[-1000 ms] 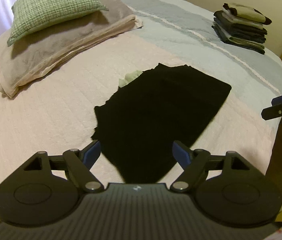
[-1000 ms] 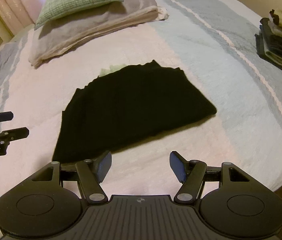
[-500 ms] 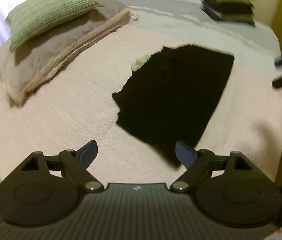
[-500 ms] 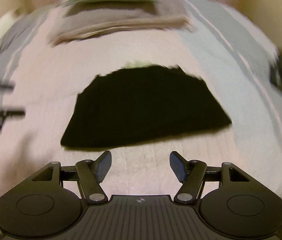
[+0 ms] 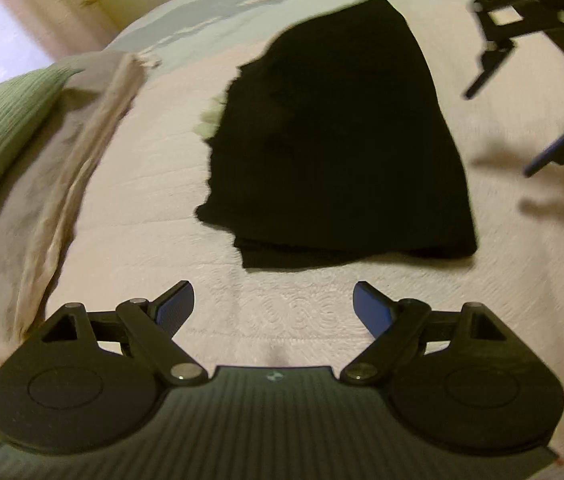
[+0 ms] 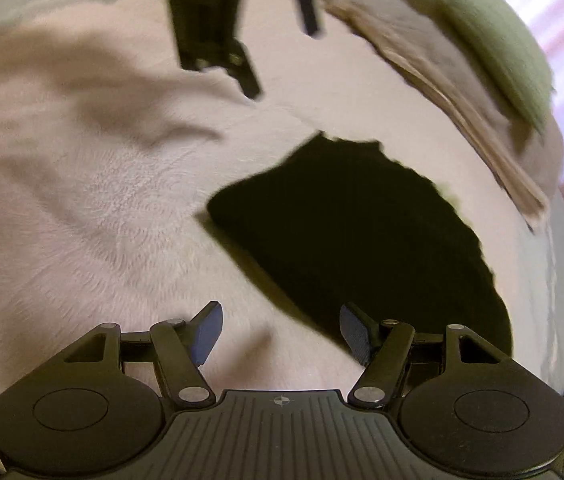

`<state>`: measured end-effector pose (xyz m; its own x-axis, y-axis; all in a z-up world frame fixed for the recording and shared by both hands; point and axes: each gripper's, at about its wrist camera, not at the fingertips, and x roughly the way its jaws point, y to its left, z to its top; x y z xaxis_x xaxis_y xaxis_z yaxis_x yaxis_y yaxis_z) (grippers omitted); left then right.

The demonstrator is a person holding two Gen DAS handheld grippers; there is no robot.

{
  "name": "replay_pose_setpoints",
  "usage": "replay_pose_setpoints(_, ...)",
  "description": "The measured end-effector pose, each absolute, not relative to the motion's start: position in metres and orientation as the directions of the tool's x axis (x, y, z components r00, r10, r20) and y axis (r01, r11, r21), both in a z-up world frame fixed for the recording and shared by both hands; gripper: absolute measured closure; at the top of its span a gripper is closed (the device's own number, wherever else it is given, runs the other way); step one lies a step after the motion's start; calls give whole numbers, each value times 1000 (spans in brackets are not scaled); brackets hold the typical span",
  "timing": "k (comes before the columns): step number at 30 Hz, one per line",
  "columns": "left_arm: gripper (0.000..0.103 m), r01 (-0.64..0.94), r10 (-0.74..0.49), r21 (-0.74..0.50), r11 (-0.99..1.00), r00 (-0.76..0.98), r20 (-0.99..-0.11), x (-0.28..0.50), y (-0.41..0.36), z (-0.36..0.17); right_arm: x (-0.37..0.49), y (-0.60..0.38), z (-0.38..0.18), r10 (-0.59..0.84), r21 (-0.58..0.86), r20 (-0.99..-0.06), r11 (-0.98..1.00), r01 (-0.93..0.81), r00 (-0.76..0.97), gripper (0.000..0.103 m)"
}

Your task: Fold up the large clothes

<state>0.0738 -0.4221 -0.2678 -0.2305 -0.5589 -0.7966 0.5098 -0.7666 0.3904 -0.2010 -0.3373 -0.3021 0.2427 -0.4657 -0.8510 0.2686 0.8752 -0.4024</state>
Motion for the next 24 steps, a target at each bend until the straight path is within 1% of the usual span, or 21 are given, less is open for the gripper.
replay_pose_setpoints(3,19,414,-549,424,-806,-252,-797,75,-430,-292,-186,-349,-327,-490,-443,-834,869,221,253,41)
replay_pose_setpoints(6,19,305,-537,457,-836,-283,-795,76,-439,-313,-173,-359,-347,-485,-454,-831,874,172,271,41)
replay_pose_setpoints(8,19,231,-533,482,-845,-302,-790,77,-444,-324,-170,-364,-355,-477,-451,-831,879,155,287,60)
replay_pose_setpoints(9,19,195,-531,494,-847,-310,-789,78,-448,-328,-169,-368,-354,-478,-449,-833,878,166,279,82)
replay_pose_setpoints(10,19,159,-532,509,-846,-317,-785,78,-451,-332,-169,-372,-351,-479,-442,-834,877,186,276,93)
replay_pose_setpoints(13,19,87,-544,551,-830,-345,-765,77,-462,-338,-176,-386,-328,-466,-388,-829,878,281,311,97)
replay_pose_setpoints(18,19,-76,-545,620,-781,-403,-735,71,-476,-348,-186,-404,-293,-468,-321,-810,858,400,354,97)
replay_pose_setpoints(22,20,-196,-525,644,-739,-431,-734,67,-483,-360,-186,-412,-278,-463,-287,-808,849,444,364,97)
replay_pose_setpoints(24,20,-230,-517,654,-721,-449,-729,68,-483,-362,-187,-414,-274,-462,-281,-808,848,450,366,98)
